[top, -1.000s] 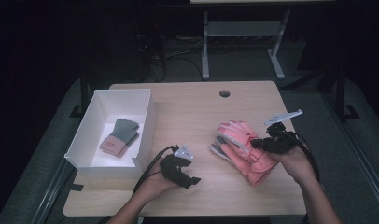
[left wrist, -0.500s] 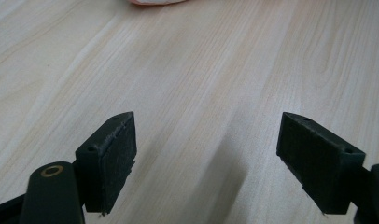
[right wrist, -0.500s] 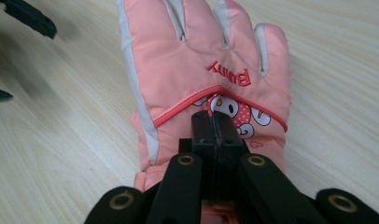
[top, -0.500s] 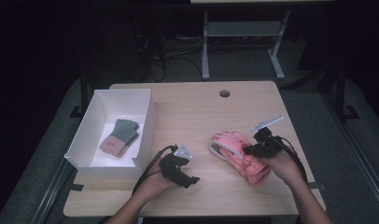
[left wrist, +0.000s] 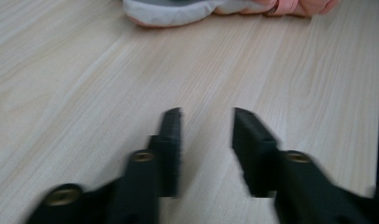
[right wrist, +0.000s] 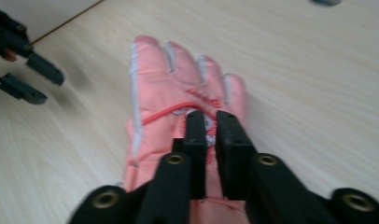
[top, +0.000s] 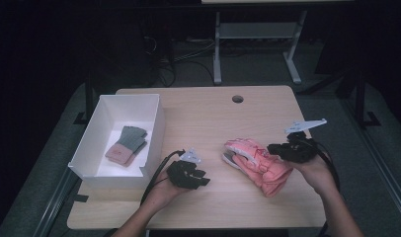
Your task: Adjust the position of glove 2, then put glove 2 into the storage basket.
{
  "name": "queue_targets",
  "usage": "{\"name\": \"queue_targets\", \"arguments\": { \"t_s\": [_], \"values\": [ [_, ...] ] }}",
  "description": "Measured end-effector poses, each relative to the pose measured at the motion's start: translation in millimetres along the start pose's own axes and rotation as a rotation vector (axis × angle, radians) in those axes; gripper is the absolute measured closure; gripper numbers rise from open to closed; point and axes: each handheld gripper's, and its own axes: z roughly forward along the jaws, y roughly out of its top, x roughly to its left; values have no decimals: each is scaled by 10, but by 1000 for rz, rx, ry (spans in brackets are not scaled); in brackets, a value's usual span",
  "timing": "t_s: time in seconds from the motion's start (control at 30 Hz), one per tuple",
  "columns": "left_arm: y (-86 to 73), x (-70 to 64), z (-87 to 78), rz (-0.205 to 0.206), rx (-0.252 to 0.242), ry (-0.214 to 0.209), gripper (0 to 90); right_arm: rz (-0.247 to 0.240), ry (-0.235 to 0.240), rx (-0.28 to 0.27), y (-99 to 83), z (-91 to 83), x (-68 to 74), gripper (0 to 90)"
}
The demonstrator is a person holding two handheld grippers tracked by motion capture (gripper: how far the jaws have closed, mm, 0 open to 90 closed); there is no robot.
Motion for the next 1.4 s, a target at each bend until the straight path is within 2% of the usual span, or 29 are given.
{"name": "queue_targets", "arguments": {
  "t_s": [0.03,0.1,0.13,0.27,0.4,0.47,0.6,0.67,0.73,0.83,1.0,1.17,1.23,1.4],
  "values": [
    [15,0,-10,-5,2,-4,763,-12,-4,-16,-27,-36,-38,899],
    [47,-8,-15,-22,-15,-10,897,-5,-27,-19,-102,-89,-120,900],
    [63,-13,-12,-27,-15,-7,898,-3,-36,-19,-155,-107,-163,900],
    [147,-38,29,4,-5,5,898,42,-67,-8,-404,-156,-329,900],
    [247,-74,146,13,-5,-6,898,57,-79,0,-594,-156,-470,900],
    [313,-99,239,14,0,-12,897,40,-44,-9,-648,-109,-521,900],
    [443,-118,420,27,10,-34,897,20,-26,18,-707,1,-561,900],
    [522,-128,520,26,9,-47,897,11,1,39,-724,59,-543,900],
    [593,-130,616,28,11,-55,897,-9,8,59,-723,99,-519,900],
    [662,-126,766,25,17,-71,897,-32,36,67,-720,138,-489,900],
    [665,-116,889,22,33,-81,897,-55,97,78,-723,161,-437,900],
    [615,-53,877,26,42,-77,897,-100,180,109,-709,223,-323,900],
    [598,-12,848,28,46,-76,898,-140,219,124,-680,276,-232,900],
    [567,88,765,3,26,-79,898,-194,279,144,-632,371,-68,900]
  ]
}}
